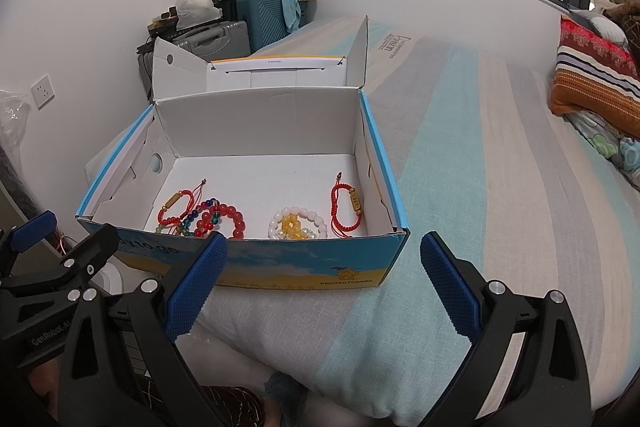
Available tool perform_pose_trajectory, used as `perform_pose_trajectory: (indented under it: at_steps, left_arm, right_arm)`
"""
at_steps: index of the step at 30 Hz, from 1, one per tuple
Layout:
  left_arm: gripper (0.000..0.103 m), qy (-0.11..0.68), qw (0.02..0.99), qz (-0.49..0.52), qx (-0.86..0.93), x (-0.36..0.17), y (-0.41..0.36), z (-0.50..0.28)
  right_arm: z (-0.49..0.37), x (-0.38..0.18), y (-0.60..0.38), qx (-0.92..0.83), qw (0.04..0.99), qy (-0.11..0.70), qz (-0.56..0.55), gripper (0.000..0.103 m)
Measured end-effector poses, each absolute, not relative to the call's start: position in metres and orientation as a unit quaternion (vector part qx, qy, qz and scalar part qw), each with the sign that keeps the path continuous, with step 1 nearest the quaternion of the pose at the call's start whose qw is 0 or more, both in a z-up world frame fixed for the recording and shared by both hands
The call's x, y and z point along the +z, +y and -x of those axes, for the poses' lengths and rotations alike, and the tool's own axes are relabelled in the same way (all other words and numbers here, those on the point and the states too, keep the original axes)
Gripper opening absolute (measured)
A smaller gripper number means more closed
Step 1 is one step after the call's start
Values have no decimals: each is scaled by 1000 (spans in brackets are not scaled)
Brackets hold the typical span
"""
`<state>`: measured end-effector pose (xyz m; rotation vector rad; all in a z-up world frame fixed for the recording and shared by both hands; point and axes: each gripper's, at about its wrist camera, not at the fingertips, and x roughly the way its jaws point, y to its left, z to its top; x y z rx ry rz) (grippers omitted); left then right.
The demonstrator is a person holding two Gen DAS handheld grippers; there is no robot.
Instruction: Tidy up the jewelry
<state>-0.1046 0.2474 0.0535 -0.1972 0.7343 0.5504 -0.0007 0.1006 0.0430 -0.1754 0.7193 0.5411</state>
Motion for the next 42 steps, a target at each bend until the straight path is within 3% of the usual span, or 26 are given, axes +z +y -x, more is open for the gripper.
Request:
perform_pose_trajectory:
  at_steps: [42]
  left_arm:
    - [97, 349, 893, 96, 268, 54, 247, 107]
  right_arm:
    - [1, 45, 101, 262, 897, 347, 85, 93]
